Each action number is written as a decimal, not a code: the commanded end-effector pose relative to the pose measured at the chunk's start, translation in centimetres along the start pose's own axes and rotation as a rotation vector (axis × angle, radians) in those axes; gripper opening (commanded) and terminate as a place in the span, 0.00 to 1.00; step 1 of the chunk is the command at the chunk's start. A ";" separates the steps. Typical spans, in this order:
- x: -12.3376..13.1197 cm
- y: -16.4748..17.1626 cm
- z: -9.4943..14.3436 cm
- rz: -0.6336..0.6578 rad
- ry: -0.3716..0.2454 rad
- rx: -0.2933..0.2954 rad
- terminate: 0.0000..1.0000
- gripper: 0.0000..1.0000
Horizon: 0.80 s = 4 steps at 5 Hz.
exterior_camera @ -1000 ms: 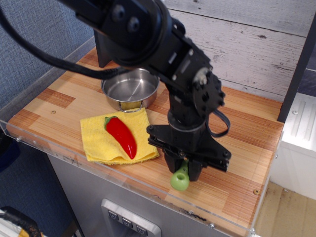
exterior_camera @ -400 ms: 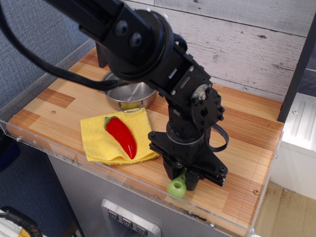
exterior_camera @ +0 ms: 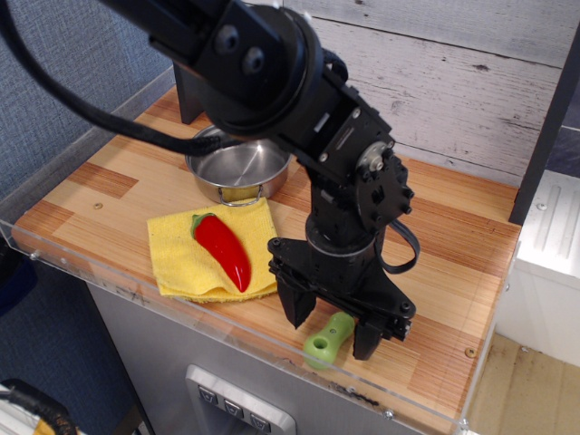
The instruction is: Move the spatula towards the bottom of the counter.
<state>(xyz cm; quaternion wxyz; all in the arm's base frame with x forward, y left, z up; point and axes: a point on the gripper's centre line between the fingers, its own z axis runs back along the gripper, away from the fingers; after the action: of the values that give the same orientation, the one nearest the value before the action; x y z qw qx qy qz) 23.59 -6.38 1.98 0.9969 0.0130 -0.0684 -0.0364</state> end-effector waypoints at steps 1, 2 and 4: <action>1.3 0.9 1.0 0.028 -0.010 -0.013 0.00 1.00; 2.2 1.6 3.1 0.005 0.017 -0.043 0.00 1.00; 4.1 2.4 8.5 0.016 -0.081 -0.086 0.00 1.00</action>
<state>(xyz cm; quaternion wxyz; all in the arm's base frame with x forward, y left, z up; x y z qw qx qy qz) 25.81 -4.99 9.91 0.9953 -0.0295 -0.0866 -0.0324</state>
